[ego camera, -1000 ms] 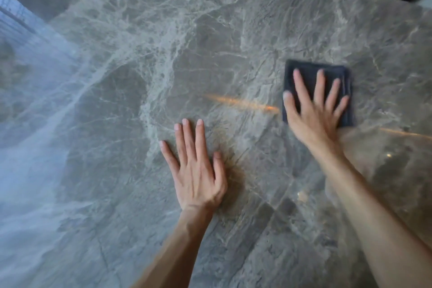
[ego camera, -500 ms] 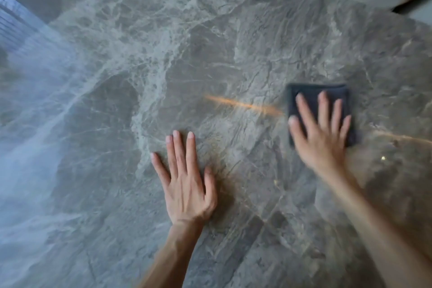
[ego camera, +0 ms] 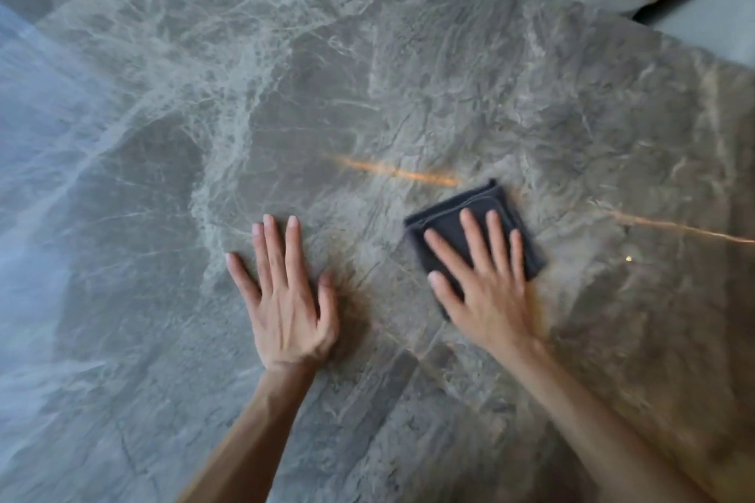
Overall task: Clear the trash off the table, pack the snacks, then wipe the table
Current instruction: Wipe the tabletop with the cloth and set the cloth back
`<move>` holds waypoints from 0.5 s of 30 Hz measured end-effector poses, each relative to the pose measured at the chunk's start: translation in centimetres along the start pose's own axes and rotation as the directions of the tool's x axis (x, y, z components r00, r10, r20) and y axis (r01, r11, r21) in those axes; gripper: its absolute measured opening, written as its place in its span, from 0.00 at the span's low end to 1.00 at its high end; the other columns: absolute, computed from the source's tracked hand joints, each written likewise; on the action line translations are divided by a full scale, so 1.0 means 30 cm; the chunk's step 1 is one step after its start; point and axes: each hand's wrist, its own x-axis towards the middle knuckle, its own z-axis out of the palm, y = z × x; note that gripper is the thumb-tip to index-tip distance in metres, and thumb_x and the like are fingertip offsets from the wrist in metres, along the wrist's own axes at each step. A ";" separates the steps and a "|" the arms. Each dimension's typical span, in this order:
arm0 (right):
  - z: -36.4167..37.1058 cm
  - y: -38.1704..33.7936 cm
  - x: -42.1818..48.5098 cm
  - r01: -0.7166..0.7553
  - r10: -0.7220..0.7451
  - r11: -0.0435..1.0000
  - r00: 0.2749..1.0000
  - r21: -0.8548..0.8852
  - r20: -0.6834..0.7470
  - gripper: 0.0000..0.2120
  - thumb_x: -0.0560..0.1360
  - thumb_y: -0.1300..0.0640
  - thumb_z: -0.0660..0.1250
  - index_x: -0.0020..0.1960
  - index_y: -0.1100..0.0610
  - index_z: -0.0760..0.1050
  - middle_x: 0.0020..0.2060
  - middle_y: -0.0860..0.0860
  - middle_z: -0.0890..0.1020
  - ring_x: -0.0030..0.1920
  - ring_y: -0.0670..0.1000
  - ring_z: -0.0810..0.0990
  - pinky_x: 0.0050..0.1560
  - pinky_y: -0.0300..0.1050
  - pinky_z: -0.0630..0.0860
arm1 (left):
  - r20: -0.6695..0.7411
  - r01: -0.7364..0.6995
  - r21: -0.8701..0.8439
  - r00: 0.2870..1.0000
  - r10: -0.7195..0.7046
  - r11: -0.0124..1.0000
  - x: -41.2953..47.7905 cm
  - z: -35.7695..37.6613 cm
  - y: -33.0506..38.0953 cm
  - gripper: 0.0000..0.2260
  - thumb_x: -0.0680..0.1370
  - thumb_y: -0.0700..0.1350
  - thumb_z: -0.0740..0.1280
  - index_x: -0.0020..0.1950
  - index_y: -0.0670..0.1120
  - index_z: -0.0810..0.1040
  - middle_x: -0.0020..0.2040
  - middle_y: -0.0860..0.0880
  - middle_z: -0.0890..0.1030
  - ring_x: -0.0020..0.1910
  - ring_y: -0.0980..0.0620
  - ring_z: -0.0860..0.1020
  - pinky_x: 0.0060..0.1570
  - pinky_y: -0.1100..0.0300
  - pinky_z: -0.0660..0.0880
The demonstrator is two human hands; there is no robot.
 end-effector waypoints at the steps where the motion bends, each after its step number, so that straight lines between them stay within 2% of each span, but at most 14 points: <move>1: -0.007 0.030 0.058 -0.070 0.070 0.997 0.998 -0.016 -0.001 0.26 0.78 0.36 0.50 0.76 0.35 0.53 0.79 0.51 0.56 0.79 0.59 0.53 0.75 0.65 0.52 | -0.003 0.002 0.001 1.000 -0.002 1.000 -0.002 0.001 -0.001 0.33 0.76 0.52 0.53 0.79 0.46 0.46 0.80 0.42 0.50 0.80 0.45 0.48 0.74 0.34 0.45; 5: -0.038 0.054 0.372 -0.361 0.363 0.930 0.932 0.072 -0.014 0.27 0.78 0.35 0.47 0.76 0.34 0.49 0.79 0.52 0.54 0.79 0.61 0.50 0.75 0.68 0.50 | -0.017 -0.005 0.014 1.000 0.005 1.000 -0.005 0.011 -0.007 0.33 0.76 0.51 0.53 0.79 0.46 0.48 0.80 0.41 0.51 0.79 0.44 0.49 0.74 0.34 0.46; 7: -0.051 -0.004 0.506 -0.397 0.402 0.910 0.916 0.122 -0.017 0.27 0.77 0.35 0.47 0.76 0.34 0.49 0.79 0.52 0.53 0.79 0.62 0.48 0.74 0.69 0.48 | -0.022 -0.006 0.014 1.000 0.006 1.000 -0.005 0.015 -0.010 0.33 0.76 0.52 0.53 0.79 0.46 0.48 0.80 0.41 0.50 0.79 0.44 0.49 0.74 0.35 0.46; 10: -0.063 -0.133 0.562 -0.285 0.294 0.946 0.955 0.151 -0.042 0.27 0.78 0.36 0.48 0.76 0.35 0.51 0.79 0.53 0.53 0.79 0.63 0.48 0.74 0.69 0.46 | -0.020 -0.001 0.011 1.000 0.001 1.000 -0.004 0.005 -0.005 0.33 0.76 0.52 0.53 0.79 0.46 0.49 0.80 0.41 0.50 0.79 0.44 0.49 0.74 0.35 0.46; 15: -0.026 -0.300 0.360 0.023 -0.007 0.991 0.993 0.133 -0.119 0.27 0.78 0.35 0.49 0.76 0.35 0.53 0.79 0.52 0.56 0.79 0.62 0.50 0.74 0.68 0.49 | -0.001 0.000 0.022 1.000 0.000 1.000 -0.002 -0.001 0.003 0.32 0.76 0.52 0.52 0.79 0.46 0.48 0.80 0.41 0.48 0.80 0.45 0.46 0.75 0.35 0.45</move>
